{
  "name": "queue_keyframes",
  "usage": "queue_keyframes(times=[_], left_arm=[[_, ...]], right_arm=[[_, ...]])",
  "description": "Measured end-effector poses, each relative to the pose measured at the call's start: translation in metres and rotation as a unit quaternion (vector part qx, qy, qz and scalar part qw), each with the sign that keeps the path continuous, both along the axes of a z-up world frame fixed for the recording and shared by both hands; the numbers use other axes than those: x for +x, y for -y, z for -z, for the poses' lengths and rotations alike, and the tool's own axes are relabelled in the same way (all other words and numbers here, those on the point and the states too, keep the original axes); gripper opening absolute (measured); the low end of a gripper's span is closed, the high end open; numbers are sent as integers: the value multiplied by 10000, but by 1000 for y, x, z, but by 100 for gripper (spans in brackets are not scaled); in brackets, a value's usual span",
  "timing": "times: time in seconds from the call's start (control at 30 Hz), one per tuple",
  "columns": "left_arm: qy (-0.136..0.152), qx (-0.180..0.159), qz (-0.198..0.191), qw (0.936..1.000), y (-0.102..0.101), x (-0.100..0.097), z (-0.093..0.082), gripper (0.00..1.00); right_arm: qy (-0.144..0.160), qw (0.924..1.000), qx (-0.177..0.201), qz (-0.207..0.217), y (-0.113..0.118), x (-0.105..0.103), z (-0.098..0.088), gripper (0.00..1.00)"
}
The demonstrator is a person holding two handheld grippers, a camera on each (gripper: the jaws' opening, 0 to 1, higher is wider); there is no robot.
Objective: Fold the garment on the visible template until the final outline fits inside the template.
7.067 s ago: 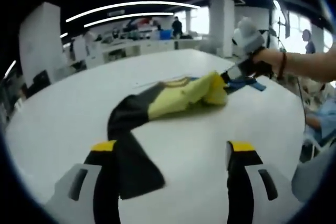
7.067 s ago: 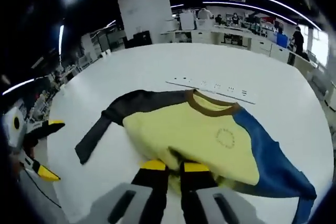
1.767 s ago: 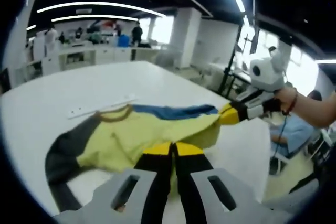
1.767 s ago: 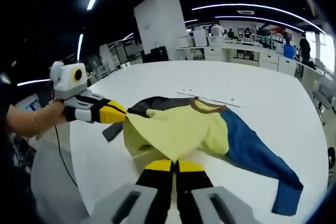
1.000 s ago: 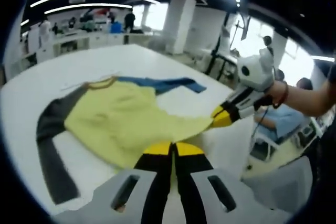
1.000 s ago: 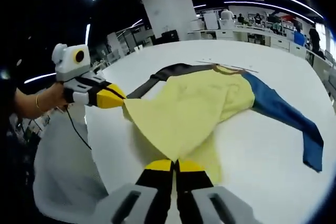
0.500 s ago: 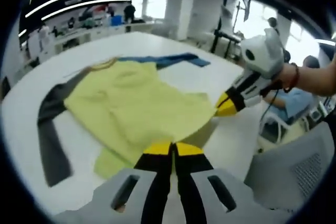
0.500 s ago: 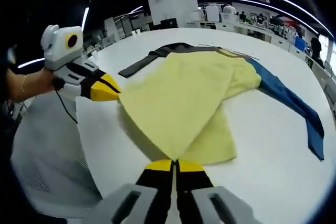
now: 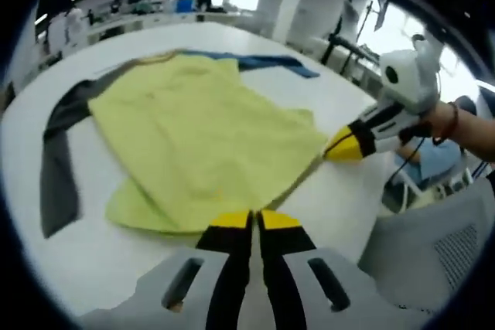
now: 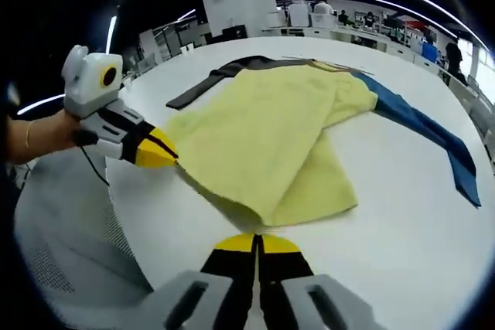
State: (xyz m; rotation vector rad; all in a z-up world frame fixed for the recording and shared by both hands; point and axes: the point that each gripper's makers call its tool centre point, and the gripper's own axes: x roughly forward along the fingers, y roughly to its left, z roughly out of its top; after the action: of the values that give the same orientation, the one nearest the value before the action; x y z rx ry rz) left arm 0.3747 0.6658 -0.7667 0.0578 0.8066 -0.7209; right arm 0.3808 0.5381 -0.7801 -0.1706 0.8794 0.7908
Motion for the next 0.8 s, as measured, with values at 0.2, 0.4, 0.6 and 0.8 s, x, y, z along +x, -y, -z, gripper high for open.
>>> queue_keyframes(times=[0.2,0.4,0.6,0.8], left_arm=[[226,-54,-29,9997,-11,1,-17,29],[441,18,-444,9980,-40,15,-35,48],[442,44,-850,9954,-66,28,-41,49],[465,-7,-1167,9921,-88,49,-42,42]], right_arm=[[58,9999,40,101,8,3,-16,17],[129,9993,236,257,14,13,-36,29],[184,9986,247,431,15,23,-42,35],[166,9980,103,603,22,39,-38,34]])
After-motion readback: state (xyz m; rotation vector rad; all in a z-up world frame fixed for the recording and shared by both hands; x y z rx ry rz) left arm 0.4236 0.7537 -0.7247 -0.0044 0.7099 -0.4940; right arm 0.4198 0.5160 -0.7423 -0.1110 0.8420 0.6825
